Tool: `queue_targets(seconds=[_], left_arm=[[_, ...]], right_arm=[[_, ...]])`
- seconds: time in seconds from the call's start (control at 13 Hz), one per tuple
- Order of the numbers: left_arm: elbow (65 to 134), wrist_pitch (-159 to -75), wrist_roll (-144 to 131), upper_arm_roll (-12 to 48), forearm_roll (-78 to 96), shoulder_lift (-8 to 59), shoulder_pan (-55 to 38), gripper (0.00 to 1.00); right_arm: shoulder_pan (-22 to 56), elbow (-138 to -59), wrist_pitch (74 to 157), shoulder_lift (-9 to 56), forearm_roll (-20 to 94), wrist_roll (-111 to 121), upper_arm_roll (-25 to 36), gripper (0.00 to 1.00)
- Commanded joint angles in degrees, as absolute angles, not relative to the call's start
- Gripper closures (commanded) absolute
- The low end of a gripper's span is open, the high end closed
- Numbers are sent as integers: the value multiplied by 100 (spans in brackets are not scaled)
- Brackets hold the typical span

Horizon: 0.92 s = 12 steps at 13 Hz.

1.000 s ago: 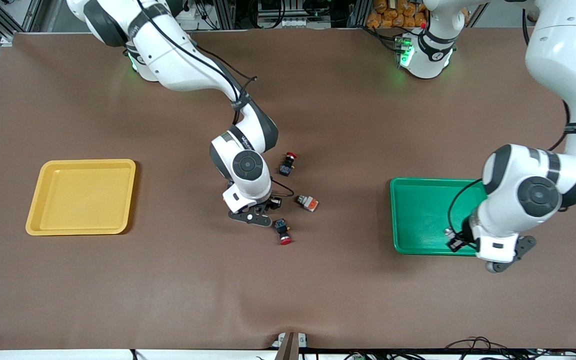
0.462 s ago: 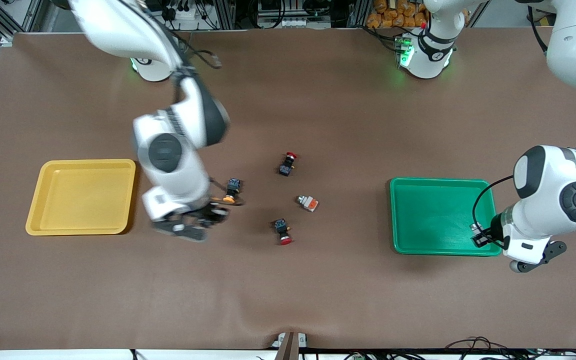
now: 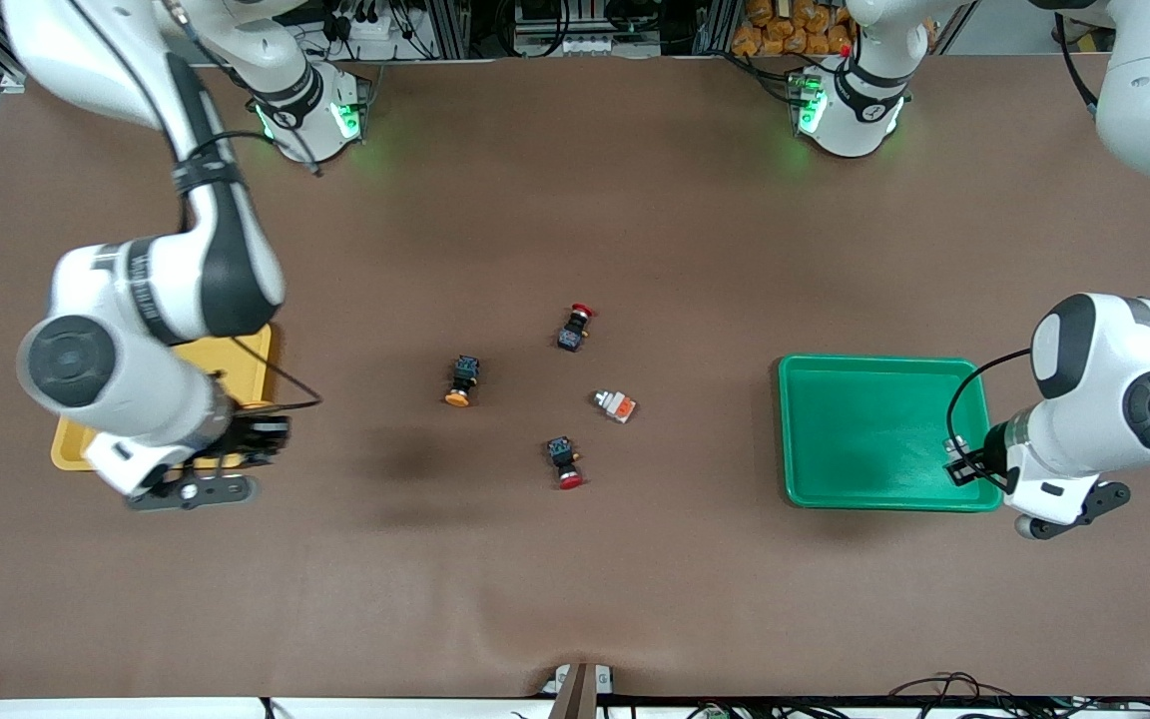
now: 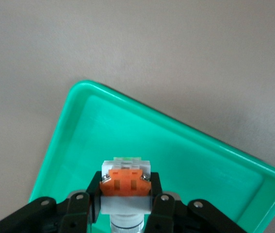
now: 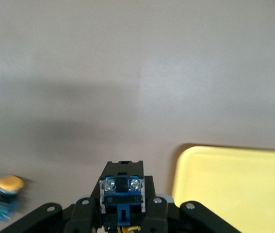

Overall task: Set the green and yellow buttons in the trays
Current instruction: 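Place the yellow button in the yellow tray while the left gripper releases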

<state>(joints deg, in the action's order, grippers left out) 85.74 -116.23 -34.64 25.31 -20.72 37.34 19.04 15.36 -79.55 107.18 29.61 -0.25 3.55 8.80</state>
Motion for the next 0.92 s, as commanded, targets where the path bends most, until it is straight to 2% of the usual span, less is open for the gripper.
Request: queue_targets(seconds=[0.0,0.23,0.54,0.62,0.69,0.77,0.85], left_arm=[[8648,-11549,-3296,2540,-2013,3832,1960,100],[8788,-11584,-3365,2549,-1960,3919,2066,100],[9202,-11804,-3366,2549,-1925,3973,2170,100],[9202,-11804,-3375,2558,-1864,3955,2197,83],[9193,-11804,-3392,2558,-1759,3946,2189,29],[9185,-11804,-3453,2566,-1645,3920,2171,0],[9167,-11804,-3576,2584,-1591,3911,2127,0]], right_arm=[[1074,-8174,10714,2777,-114,1823,773,100],[783,-8409,10723,2812,-132,3257,782,100],[440,-9602,11396,2725,-167,3358,782,100],[422,-10015,11713,2620,-167,3357,782,100],[387,-10394,11977,2550,-167,3340,782,100],[369,-10650,12153,2514,-167,3331,782,100],[343,-10835,12199,2505,-167,3296,774,100]])
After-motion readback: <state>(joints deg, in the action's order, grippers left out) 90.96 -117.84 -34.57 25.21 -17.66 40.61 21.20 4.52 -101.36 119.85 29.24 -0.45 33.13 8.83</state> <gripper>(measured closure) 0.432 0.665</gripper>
